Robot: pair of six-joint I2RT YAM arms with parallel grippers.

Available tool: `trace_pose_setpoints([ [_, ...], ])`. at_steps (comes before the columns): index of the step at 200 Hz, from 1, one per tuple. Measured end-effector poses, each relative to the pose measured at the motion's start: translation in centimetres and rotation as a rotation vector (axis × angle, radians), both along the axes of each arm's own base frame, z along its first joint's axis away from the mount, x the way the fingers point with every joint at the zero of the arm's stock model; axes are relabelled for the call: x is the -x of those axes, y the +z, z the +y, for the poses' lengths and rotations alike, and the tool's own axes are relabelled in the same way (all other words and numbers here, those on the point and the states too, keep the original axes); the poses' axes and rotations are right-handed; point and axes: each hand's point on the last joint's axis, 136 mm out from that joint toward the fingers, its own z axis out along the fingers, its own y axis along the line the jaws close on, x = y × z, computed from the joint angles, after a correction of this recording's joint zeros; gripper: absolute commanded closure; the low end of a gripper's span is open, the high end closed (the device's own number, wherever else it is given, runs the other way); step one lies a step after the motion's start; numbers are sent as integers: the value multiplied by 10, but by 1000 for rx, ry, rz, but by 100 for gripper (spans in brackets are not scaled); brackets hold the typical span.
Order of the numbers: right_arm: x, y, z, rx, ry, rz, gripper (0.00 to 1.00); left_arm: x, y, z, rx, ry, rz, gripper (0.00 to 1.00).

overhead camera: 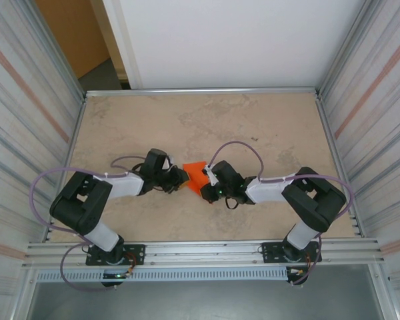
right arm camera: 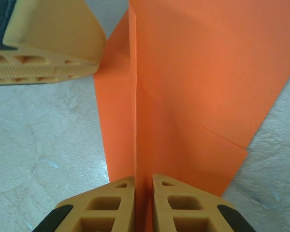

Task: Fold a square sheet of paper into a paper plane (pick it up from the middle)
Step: Fourth fold the wing at the center of the table.

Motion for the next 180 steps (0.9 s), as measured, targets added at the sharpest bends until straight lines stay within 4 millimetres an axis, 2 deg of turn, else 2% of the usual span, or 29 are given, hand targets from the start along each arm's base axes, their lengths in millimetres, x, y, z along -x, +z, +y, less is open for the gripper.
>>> trace_pose_setpoints([
  [26,0,0,0,-1,0,-1,86,-5,1,-5,1,-6,-2,86],
  [54,0,0,0,-1,0,-1,84,-3,-13,-5,-17,-7,31,86],
  [79,0,0,0,0,0,0,81,-2,-21,-4,-32,-8,53,83],
  [122,-1,-2,-3,14,-21,5,74,-1,-21,-9,-51,-33,59,73],
  [180,-8,7,5,61,-45,-52,72,-1,-20,-12,-64,-45,64,71],
])
